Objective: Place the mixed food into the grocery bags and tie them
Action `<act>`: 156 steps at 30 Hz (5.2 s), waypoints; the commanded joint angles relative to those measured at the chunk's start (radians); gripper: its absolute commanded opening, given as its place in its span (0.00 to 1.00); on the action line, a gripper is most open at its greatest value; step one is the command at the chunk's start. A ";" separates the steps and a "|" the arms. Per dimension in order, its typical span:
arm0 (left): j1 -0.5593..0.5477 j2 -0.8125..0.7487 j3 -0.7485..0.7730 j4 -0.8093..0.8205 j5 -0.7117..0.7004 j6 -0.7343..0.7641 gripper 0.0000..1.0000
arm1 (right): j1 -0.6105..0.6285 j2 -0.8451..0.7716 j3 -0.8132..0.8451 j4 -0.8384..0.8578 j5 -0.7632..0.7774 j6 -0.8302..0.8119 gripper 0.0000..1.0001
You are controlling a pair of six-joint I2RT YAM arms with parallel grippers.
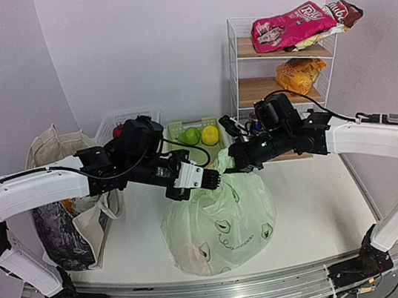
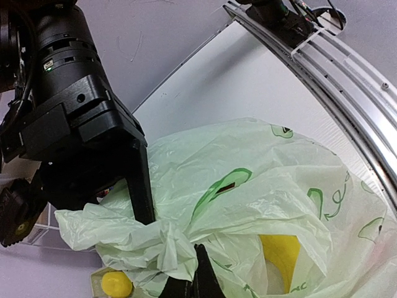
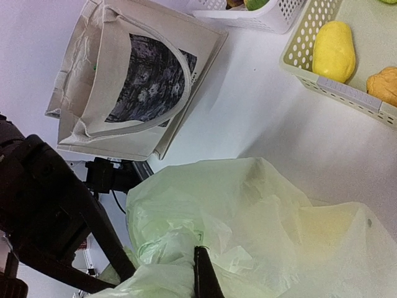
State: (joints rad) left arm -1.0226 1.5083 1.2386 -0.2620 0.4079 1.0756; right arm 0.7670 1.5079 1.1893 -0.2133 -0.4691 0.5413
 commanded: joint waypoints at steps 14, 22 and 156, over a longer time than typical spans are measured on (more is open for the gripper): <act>-0.024 -0.008 -0.067 0.010 -0.035 0.002 0.00 | -0.033 0.011 0.156 -0.307 -0.117 -0.269 0.57; -0.014 -0.028 -0.084 0.027 -0.022 -0.015 0.00 | -0.038 -0.034 0.202 -0.427 -0.050 -0.407 0.63; 0.077 -0.070 -0.151 0.532 -0.214 -0.435 0.00 | 0.132 -0.120 0.027 -0.065 0.247 -0.602 0.00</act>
State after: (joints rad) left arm -0.9284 1.5142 1.1463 -0.0336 0.3858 0.5920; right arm 0.8957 1.3762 1.1780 -0.2039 -0.2407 -0.2272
